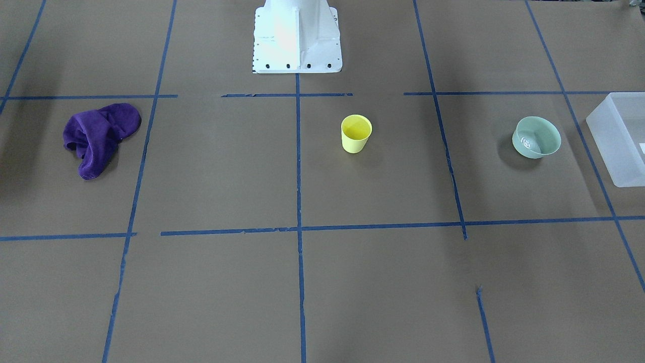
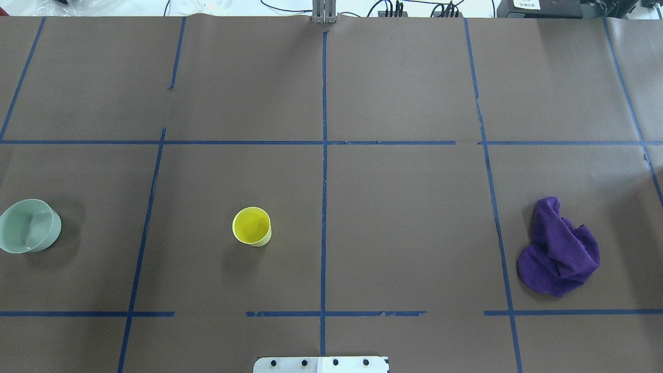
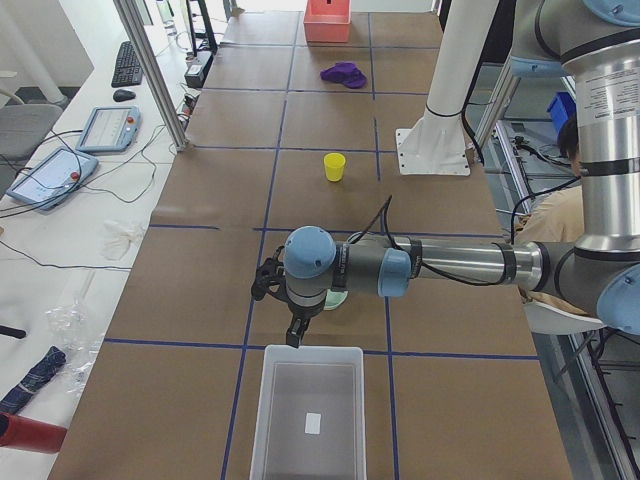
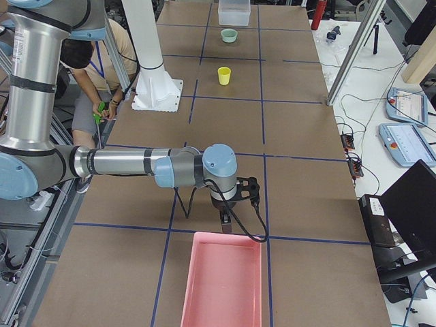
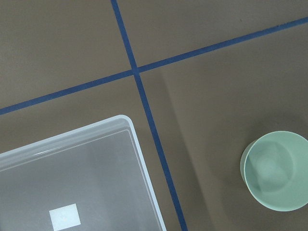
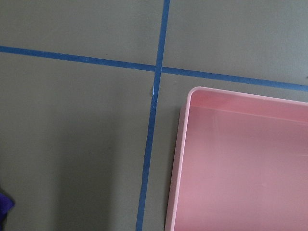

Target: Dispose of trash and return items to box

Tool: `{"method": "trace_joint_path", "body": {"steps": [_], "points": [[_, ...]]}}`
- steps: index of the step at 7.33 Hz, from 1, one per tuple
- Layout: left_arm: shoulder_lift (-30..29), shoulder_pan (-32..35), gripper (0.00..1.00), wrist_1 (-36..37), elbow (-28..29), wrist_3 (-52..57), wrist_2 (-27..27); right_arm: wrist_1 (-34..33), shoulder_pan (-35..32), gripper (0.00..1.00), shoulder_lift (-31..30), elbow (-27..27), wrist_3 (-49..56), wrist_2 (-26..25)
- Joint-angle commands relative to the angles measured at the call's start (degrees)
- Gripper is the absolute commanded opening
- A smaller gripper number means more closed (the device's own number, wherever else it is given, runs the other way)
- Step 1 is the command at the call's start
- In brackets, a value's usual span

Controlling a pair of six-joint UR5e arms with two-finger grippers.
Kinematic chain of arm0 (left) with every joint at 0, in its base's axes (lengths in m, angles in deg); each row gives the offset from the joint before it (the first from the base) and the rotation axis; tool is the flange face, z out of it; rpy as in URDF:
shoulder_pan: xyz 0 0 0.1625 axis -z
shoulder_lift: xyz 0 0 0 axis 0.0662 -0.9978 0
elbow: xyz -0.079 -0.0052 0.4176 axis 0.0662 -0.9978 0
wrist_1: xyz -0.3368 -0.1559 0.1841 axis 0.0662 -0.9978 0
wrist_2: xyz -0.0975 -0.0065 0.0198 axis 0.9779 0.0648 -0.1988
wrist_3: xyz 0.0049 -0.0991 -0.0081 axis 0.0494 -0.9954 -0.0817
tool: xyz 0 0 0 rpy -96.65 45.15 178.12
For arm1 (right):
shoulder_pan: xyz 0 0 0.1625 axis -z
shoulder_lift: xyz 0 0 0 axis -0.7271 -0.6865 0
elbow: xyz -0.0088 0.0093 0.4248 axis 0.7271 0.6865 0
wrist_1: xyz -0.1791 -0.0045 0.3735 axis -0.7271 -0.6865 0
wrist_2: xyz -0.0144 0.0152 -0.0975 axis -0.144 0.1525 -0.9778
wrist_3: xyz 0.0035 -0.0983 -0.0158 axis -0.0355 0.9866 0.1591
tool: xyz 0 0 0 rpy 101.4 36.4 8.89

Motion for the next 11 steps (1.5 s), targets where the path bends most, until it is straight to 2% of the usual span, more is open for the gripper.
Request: {"method": "trace_joint_path", "body": {"steps": [1, 2, 4, 5, 6, 7, 8, 9, 10, 11], "points": [[0.07, 0.0, 1.0, -2.13, -0.01, 0.38, -0.57, -0.07, 0.0, 1.0, 0.0, 0.0, -0.02, 0.0], [0.5, 0.09, 1.0, -4.76, 0.78, 0.3, -0.57, -0.07, 0.0, 1.0, 0.0, -0.09, 0.07, 0.09], [0.25, 0.0, 1.0, -5.23, 0.0, 0.3, -1.09, -0.16, 1.05, 1.0, -0.09, -0.26, 0.07, 0.09], [-1.67, -0.78, 1.0, -6.36, -0.18, 0.39, -0.84, 0.8, 1.93, 1.0, 0.09, -1.48, -0.02, 1.83], [-3.43, -2.36, 1.0, -8.37, -0.79, 0.21, -0.92, 6.29, 3.15, 1.0, 0.18, -2.28, -0.71, 3.85], [-7.28, -2.72, 1.0, -11.96, -0.19, -0.48, -0.4, 9.91, 3.25, 1.0, 0.0, -2.11, -0.72, 3.61], [-8.01, -4.29, 1.0, -16.0, -0.44, -0.58, -0.31, 10.12, 3.25, 1.0, 0.17, -2.37, -0.72, 3.52], [-10.54, -7.96, 1.0, -23.69, 0.34, -1.71, -0.74, 10.3, 3.25, 1.0, 0.35, -2.29, -1.59, 3.6], [-11.78, -8.69, 1.0, -33.43, 3.48, -6.77, 0.99, 10.13, 3.17, 1.0, 1.92, -1.94, -4.91, 4.47], [-11.45, -11.66, 1.0, -43.79, 4.38, -21.87, 2.23, 10.12, 3.17, 1.0, 2.54, -1.85, -8.42, 4.74]]}}
